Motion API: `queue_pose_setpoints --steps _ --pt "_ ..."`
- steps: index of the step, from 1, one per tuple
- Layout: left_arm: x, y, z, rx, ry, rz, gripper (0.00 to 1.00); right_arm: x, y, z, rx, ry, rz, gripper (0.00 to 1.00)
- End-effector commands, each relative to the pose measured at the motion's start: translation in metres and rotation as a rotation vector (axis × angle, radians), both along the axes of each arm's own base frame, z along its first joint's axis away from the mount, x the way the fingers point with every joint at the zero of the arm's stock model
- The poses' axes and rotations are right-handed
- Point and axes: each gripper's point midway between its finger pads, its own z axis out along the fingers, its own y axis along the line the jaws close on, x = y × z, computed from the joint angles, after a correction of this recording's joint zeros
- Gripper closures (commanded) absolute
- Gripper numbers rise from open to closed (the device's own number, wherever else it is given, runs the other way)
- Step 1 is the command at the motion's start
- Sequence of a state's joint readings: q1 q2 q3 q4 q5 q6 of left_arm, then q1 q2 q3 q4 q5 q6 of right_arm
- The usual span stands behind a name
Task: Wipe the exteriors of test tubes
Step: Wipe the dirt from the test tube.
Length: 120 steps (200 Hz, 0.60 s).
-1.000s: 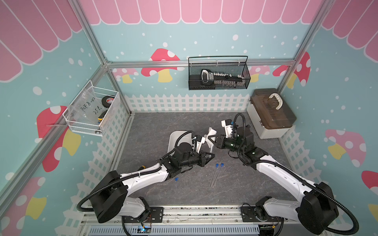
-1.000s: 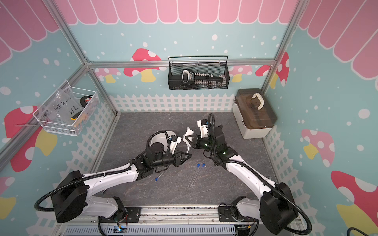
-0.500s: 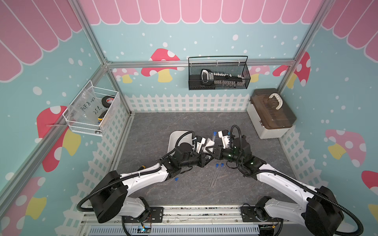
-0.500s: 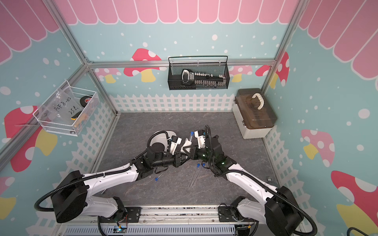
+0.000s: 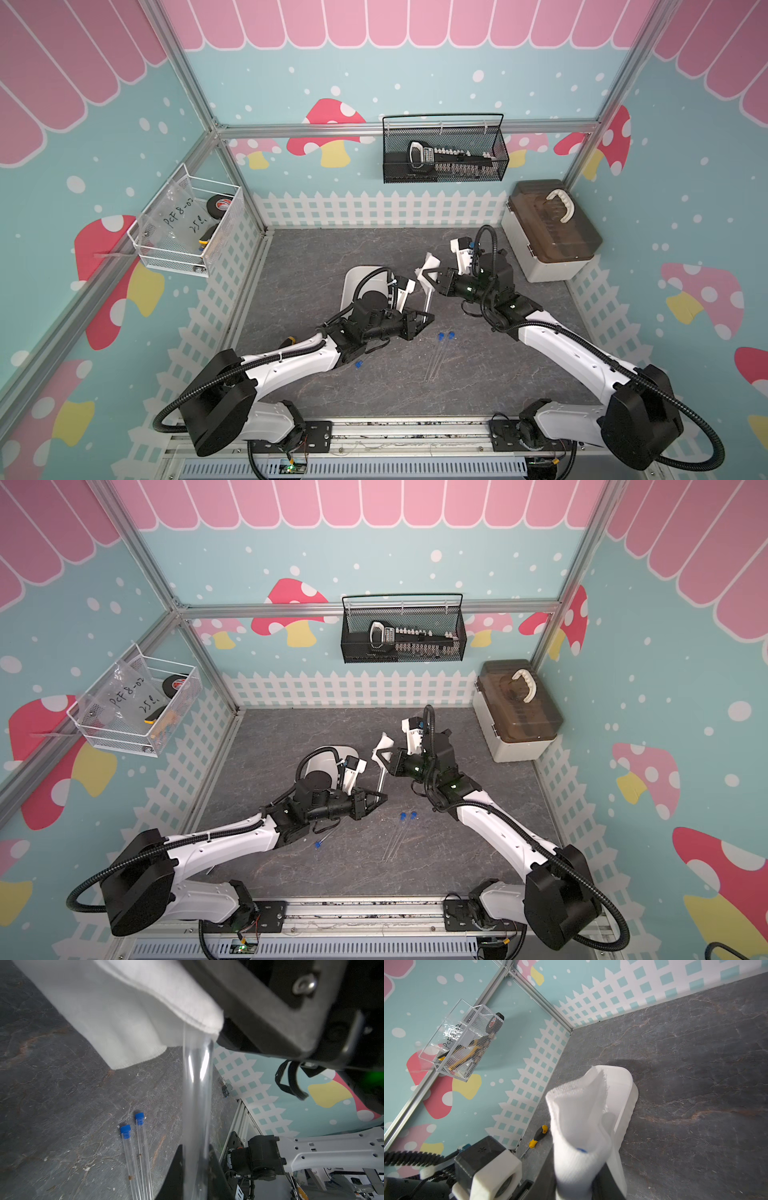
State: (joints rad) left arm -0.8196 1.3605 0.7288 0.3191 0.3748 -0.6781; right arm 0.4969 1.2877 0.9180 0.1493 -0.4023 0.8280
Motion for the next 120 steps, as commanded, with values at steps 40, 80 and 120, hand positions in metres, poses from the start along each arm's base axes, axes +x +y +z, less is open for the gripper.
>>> queue_pose_setpoints --steps 40,80,120 --pt "-0.005 0.0 0.011 -0.028 -0.014 -0.01 0.87 -0.004 -0.004 -0.01 0.024 0.016 0.001 0.79" --pt "0.0 -0.001 0.012 -0.028 -0.021 0.0 0.87 -0.034 -0.006 -0.032 0.023 0.059 0.003 0.77" --pt "0.003 -0.003 0.013 -0.03 -0.023 0.002 0.87 -0.053 0.005 -0.053 0.008 0.104 0.024 0.78"
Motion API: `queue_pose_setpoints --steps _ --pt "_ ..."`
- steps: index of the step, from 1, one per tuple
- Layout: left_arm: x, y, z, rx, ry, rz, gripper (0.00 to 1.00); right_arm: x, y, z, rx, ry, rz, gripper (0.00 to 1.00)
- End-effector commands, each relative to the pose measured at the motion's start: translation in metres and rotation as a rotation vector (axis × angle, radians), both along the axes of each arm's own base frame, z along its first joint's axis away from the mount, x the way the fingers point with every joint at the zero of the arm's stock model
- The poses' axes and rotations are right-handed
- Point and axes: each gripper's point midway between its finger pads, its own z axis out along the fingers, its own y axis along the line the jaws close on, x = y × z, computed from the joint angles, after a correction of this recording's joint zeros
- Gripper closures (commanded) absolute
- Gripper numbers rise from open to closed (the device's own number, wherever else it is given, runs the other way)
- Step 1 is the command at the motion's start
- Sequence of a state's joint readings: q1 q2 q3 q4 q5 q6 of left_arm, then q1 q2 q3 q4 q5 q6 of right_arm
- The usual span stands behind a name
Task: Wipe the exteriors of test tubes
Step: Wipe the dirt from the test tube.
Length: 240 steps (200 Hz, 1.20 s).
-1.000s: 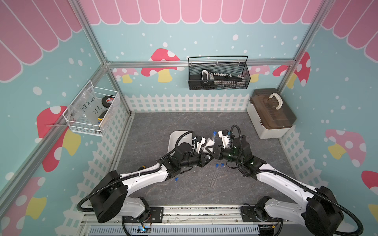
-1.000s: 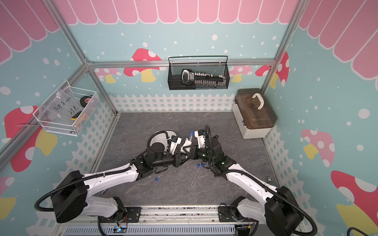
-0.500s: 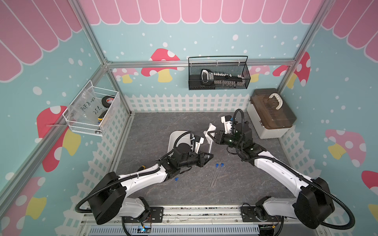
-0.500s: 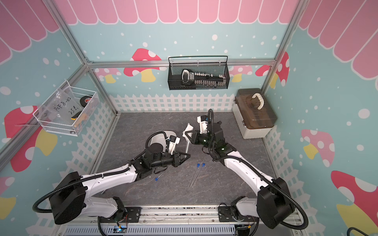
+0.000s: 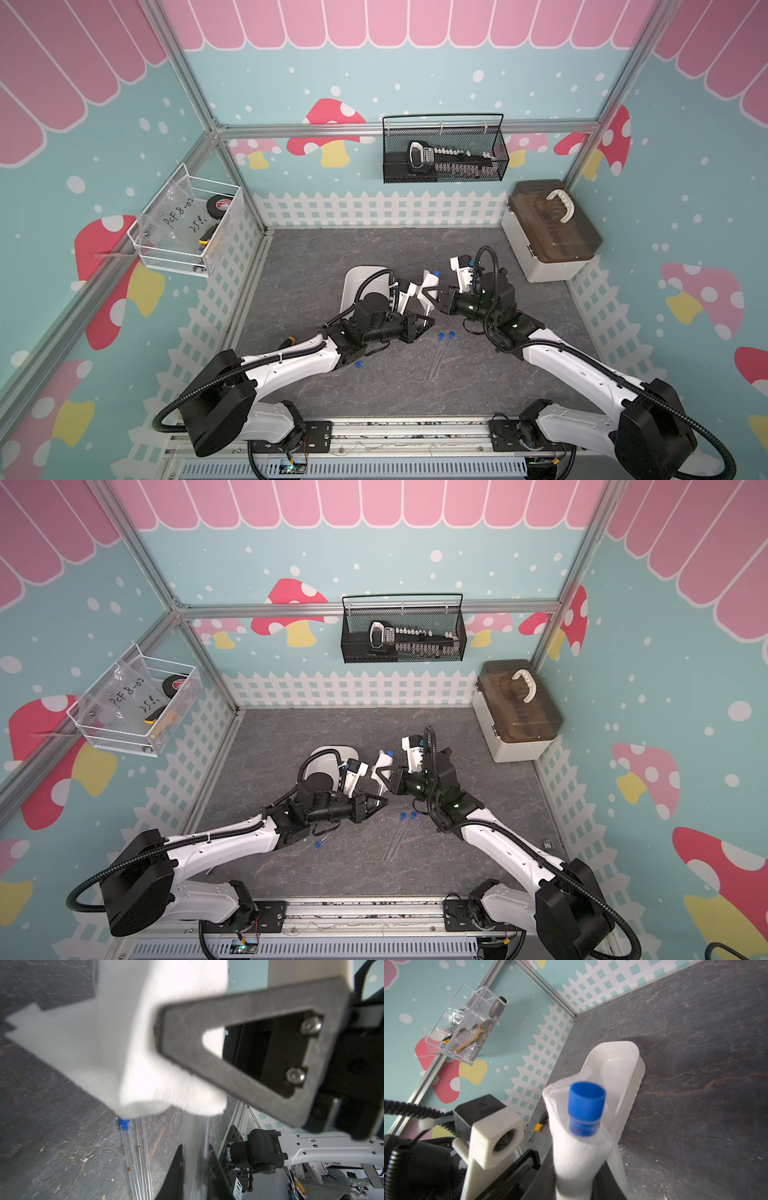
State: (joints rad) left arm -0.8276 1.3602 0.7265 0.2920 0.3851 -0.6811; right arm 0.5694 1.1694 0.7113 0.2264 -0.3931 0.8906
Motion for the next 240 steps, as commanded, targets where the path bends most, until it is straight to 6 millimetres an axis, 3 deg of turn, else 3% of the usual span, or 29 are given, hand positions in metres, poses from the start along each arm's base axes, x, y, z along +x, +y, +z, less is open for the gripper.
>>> queue_pose_setpoints --steps 1,37,64,105,149,183,240 --pt "0.009 -0.002 0.02 -0.048 -0.048 0.019 0.87 -0.007 0.001 -0.018 -0.021 0.047 -0.02 0.78" --pt "0.008 -0.003 0.019 -0.048 -0.045 0.017 0.87 -0.008 0.005 -0.022 -0.032 0.046 -0.021 0.79" --pt "0.005 -0.001 0.015 -0.041 -0.029 0.01 0.87 0.001 0.001 -0.008 -0.06 -0.001 -0.035 0.79" --pt "0.0 0.003 0.012 -0.037 -0.021 0.007 0.87 0.032 -0.011 0.017 -0.065 -0.048 -0.078 0.79" --pt "0.001 0.005 0.018 -0.042 -0.034 0.014 0.87 0.042 -0.003 0.032 -0.061 -0.074 -0.045 0.79" --pt "0.004 0.005 0.024 -0.052 -0.048 0.029 0.87 0.033 0.002 0.021 -0.043 -0.04 -0.01 0.8" --pt "0.012 0.006 0.033 -0.062 -0.071 0.046 0.86 -0.003 0.017 -0.009 -0.045 0.032 0.047 0.8"
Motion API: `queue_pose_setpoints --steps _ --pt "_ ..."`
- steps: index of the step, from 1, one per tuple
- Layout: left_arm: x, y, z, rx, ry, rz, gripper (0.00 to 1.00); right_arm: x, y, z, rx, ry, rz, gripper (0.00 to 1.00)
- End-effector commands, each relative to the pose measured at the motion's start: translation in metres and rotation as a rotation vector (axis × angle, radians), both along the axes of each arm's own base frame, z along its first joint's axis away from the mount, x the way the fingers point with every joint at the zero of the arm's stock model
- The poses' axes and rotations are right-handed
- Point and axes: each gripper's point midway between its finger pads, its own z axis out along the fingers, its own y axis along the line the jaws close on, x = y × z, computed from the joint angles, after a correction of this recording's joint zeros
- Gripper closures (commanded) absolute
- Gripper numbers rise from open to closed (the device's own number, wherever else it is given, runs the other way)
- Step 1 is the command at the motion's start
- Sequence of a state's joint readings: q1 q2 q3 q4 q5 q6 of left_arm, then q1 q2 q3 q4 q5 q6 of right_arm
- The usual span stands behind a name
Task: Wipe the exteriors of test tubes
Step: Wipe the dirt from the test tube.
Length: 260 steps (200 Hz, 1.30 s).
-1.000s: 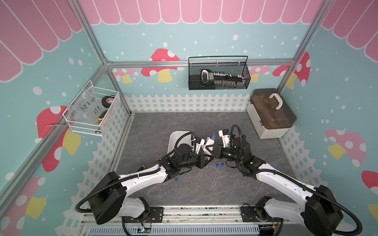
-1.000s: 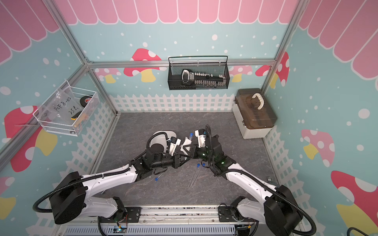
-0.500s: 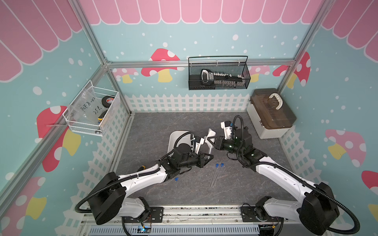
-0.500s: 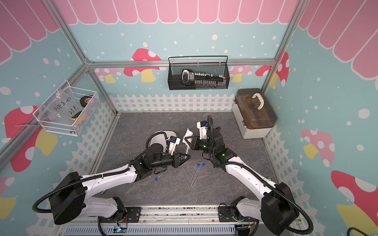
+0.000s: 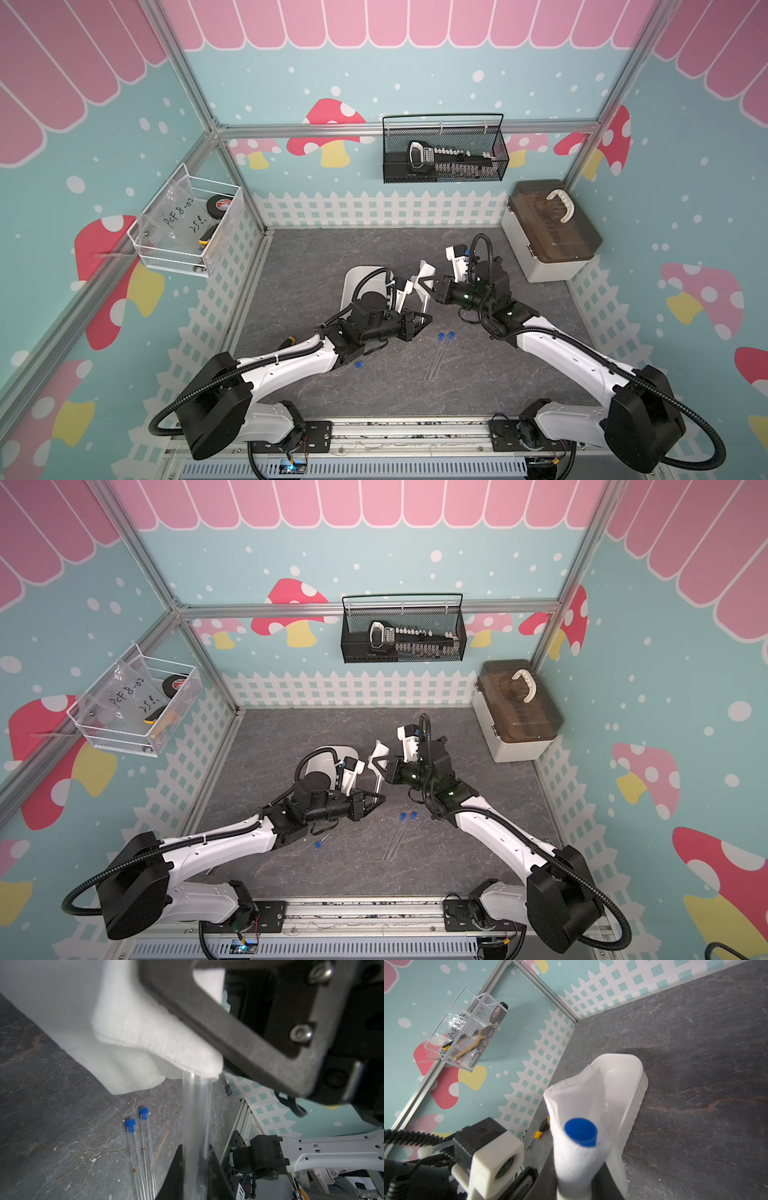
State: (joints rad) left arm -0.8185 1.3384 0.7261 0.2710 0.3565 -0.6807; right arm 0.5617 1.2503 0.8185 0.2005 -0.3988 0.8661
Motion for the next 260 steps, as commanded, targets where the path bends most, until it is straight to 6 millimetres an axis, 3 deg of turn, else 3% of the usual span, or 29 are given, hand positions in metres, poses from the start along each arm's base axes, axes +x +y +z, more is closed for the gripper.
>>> queue_pose_setpoints --steps 1,36,63,105,121,168,193,217,234,260 --pt "0.007 -0.001 0.03 -0.066 -0.064 0.01 0.86 -0.022 0.007 -0.024 -0.034 0.051 0.042 0.8" --pt "0.007 0.0 0.027 -0.063 -0.059 0.009 0.85 -0.027 0.005 -0.033 -0.043 0.066 0.024 0.83" --pt "0.005 0.001 0.022 -0.062 -0.049 0.011 0.83 -0.024 0.007 -0.028 -0.04 0.051 0.02 0.86" --pt "0.005 0.008 0.018 -0.052 -0.038 0.03 0.68 -0.019 0.011 -0.021 -0.038 0.032 0.026 0.87" --pt "0.005 0.016 0.017 -0.039 -0.03 0.044 0.6 -0.017 0.01 -0.018 -0.04 0.023 0.025 0.86" --pt "-0.009 0.061 0.013 0.025 -0.02 0.123 0.52 -0.015 0.007 -0.016 -0.056 0.014 0.03 0.86" --pt "-0.005 0.092 0.03 0.061 -0.027 0.176 0.49 -0.021 0.01 -0.019 -0.072 0.022 0.072 0.86" --pt "0.012 0.113 0.066 0.076 -0.091 0.207 0.48 -0.031 0.016 -0.024 -0.073 0.036 0.129 0.86" --pt "0.024 0.109 0.086 0.073 -0.135 0.188 0.47 -0.04 0.022 -0.027 -0.073 0.042 0.165 0.86" --pt "0.04 0.082 0.091 0.055 -0.117 0.093 0.47 -0.049 0.029 -0.029 -0.075 0.043 0.199 0.86"
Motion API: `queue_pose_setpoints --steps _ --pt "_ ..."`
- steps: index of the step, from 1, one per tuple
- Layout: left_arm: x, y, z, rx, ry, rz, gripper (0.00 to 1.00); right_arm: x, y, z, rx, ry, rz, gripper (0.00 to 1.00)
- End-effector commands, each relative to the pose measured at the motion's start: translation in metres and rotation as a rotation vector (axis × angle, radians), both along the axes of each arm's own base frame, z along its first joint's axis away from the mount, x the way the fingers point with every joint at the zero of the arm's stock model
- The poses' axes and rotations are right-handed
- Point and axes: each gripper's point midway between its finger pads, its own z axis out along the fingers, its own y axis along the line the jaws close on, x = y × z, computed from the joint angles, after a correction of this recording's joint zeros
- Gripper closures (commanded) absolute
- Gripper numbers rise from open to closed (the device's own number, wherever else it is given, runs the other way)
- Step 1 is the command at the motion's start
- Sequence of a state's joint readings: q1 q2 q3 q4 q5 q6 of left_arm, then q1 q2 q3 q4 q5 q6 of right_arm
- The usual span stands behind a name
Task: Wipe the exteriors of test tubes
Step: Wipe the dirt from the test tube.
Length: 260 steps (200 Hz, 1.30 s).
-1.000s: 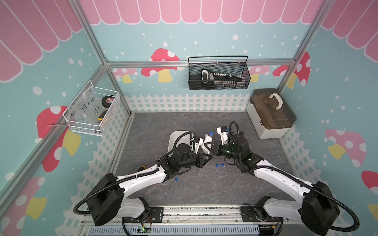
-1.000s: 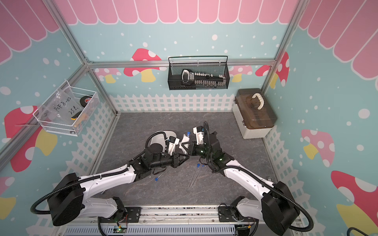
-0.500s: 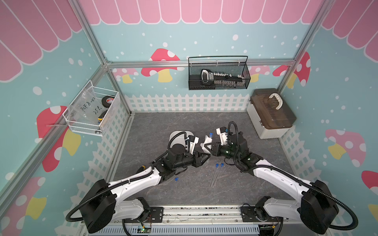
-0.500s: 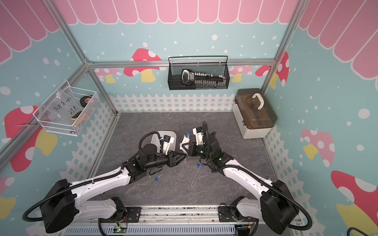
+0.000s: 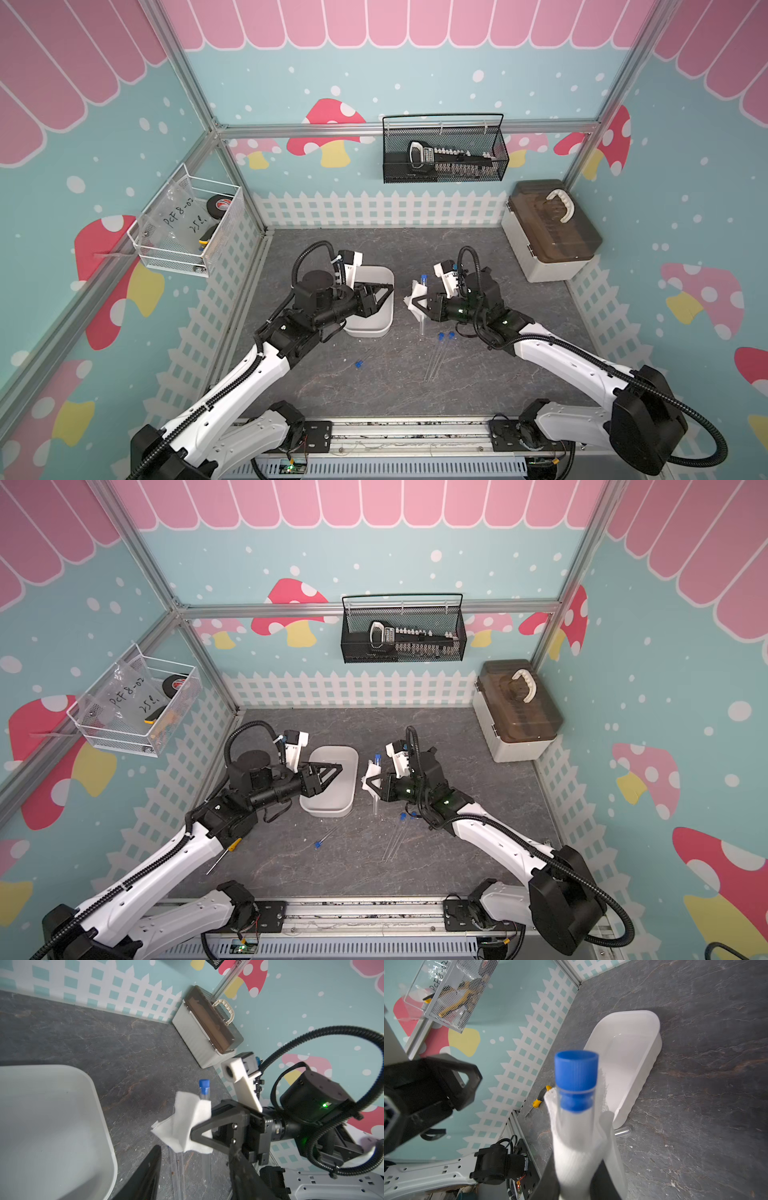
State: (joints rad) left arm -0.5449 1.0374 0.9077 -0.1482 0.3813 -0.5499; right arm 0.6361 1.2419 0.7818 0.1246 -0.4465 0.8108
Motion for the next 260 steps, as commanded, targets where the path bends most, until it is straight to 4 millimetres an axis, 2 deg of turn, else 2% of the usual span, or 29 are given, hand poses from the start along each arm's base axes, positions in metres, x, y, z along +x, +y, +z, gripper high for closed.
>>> queue_pose_setpoints --steps 1,21,70,92,118,153,218,241,260 --pt "0.004 -0.022 -0.014 0.043 0.045 -0.122 0.47 -0.011 0.01 0.0 -0.003 -0.006 0.062 0.85" --pt "0.01 -0.042 -0.013 0.001 0.063 -0.196 0.48 -0.014 0.013 0.002 -0.003 -0.011 0.063 0.85" --pt "0.008 -0.068 -0.024 0.027 0.068 -0.264 0.49 -0.016 0.019 0.005 0.004 -0.02 0.077 0.84" --pt "0.012 -0.069 -0.032 0.041 0.073 -0.251 0.49 -0.019 0.023 0.006 0.008 -0.02 0.088 0.84" --pt "0.018 -0.07 -0.031 0.046 0.059 -0.245 0.5 -0.021 0.026 0.007 0.01 -0.021 0.101 0.84" --pt "0.024 -0.073 -0.037 0.055 0.076 -0.236 0.63 -0.022 0.026 0.008 0.011 -0.025 0.099 0.84" --pt "0.022 -0.071 -0.05 0.073 0.095 -0.23 0.75 -0.025 0.023 0.008 0.007 -0.031 0.096 0.84" --pt "0.029 -0.066 -0.054 0.077 0.111 -0.188 0.82 -0.026 0.023 0.007 0.008 -0.028 0.097 0.84" --pt "0.034 -0.063 -0.049 0.052 0.11 -0.158 0.83 -0.027 0.022 0.004 0.004 -0.025 0.094 0.83"
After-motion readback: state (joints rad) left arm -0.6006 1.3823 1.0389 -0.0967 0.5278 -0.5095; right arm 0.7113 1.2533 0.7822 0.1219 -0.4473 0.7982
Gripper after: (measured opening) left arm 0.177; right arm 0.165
